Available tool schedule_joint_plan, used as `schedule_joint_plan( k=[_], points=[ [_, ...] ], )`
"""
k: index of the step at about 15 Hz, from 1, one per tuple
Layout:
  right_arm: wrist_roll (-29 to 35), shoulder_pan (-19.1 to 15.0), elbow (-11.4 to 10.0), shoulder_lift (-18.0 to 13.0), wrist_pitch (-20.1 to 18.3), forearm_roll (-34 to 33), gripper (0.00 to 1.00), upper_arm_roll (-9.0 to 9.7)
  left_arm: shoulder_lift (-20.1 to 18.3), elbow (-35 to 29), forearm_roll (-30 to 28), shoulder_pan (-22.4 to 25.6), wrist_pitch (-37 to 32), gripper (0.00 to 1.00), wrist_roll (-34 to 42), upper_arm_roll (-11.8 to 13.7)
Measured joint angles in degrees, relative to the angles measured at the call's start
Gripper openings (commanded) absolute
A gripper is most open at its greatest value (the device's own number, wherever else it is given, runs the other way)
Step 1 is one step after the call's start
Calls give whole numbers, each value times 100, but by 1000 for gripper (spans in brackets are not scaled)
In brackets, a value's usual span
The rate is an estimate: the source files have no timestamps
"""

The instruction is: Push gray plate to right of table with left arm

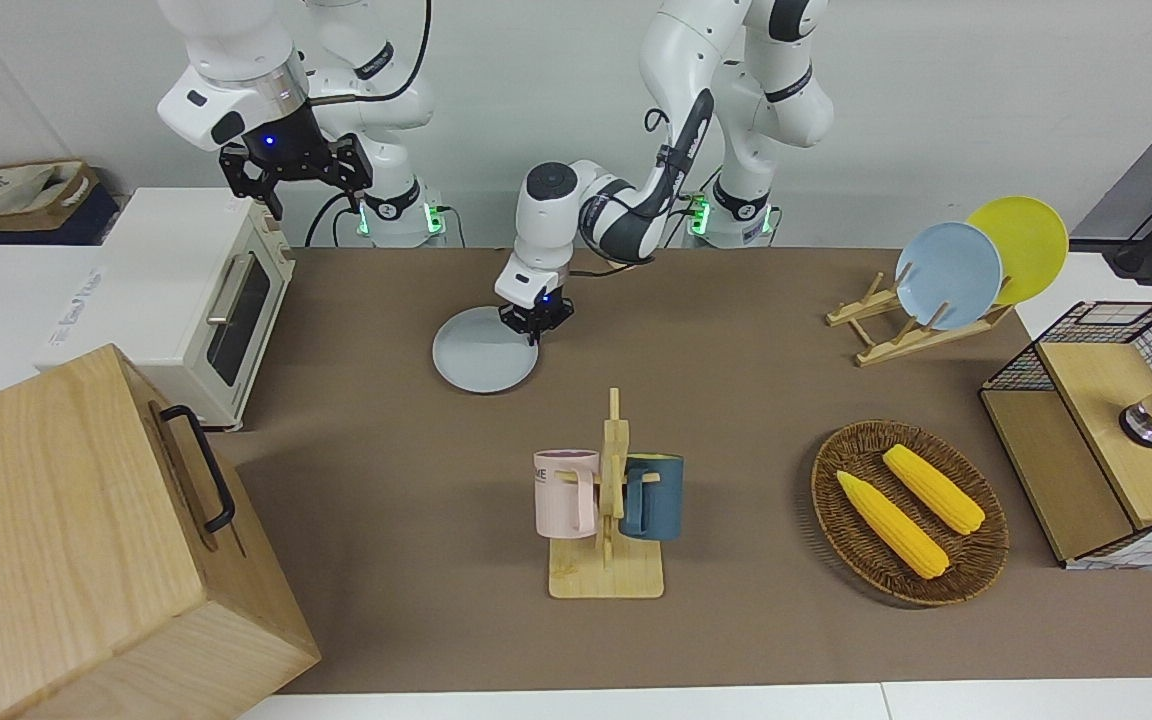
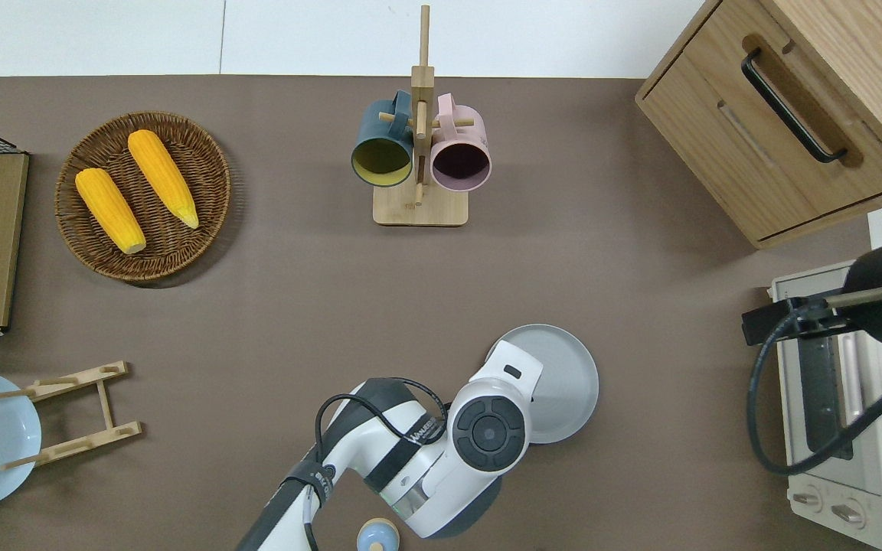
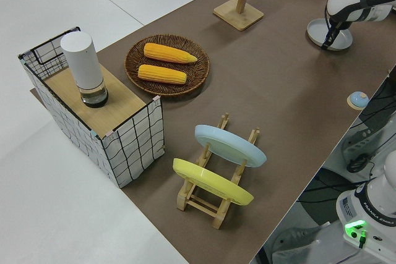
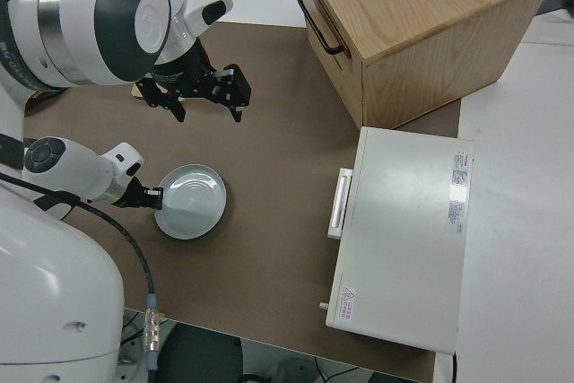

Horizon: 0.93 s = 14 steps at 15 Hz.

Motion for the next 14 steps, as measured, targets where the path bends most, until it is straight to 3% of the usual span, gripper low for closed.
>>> schedule_joint_plan(
  k=[5,10,11,12,13,14],
  points=[
    [0,0,0,0,0,0,983,0,291,477,1,-173,-239,0,-172,-6],
    [0,0,0,0,0,0,983,0,356,566,8,-228,-262,0,-253,-5],
    [0,0,0,0,0,0,983,0,359,568,8,-228,-264,47,-255,-5],
    [0,0,0,0,0,0,983,0,360,572,8,-228,-266,228,-256,-5],
    [0,0,0,0,0,0,983,0,370,577,8,-231,-269,718,-256,-5],
    [0,0,0,0,0,0,983,0,389,597,8,-234,-286,989,-256,-5]
  ],
)
